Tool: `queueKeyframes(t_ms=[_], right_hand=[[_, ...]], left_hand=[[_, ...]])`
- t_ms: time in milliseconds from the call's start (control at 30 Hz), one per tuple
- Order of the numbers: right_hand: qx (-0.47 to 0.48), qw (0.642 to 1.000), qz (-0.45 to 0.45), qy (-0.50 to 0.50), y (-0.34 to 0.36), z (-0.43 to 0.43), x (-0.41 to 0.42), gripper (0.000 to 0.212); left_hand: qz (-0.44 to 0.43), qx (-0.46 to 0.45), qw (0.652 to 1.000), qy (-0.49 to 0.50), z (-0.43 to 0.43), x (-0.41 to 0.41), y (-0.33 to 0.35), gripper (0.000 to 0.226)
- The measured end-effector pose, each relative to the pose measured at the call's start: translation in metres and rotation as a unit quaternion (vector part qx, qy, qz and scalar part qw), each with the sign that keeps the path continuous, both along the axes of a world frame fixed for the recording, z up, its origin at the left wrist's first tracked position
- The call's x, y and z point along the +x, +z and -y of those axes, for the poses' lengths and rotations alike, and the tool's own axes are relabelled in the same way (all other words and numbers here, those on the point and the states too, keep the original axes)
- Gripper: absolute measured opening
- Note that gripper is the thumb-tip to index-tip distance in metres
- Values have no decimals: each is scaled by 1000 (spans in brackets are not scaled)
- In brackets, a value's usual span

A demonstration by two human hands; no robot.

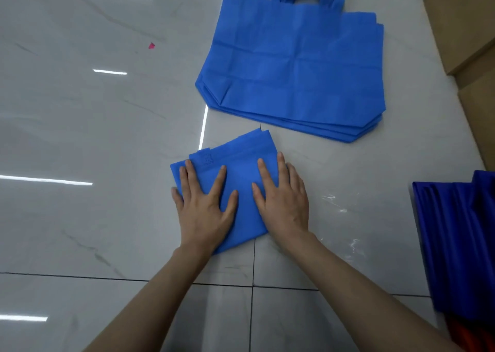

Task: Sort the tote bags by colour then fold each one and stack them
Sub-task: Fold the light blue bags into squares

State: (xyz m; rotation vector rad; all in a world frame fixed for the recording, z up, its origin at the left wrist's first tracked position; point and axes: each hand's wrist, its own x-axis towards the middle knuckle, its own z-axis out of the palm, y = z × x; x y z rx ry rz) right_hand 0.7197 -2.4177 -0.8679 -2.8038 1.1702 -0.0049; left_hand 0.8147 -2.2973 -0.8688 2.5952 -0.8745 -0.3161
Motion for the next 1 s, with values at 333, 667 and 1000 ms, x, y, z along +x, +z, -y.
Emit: queueKeyframes(t_ms=[333,667,1000], right_hand=[[1,995,-26,-92,8,-3,-81,55],[-39,969,1,-243,12,36,-156,68],[19,988,69,-135,27,51,-112,64]], left_hand=[[-17,-13,993,-119,13,-55,5,65],[-105,-79,931,-341,98,-94,8,53],[49,-11,980,-194,38,3,18,60]])
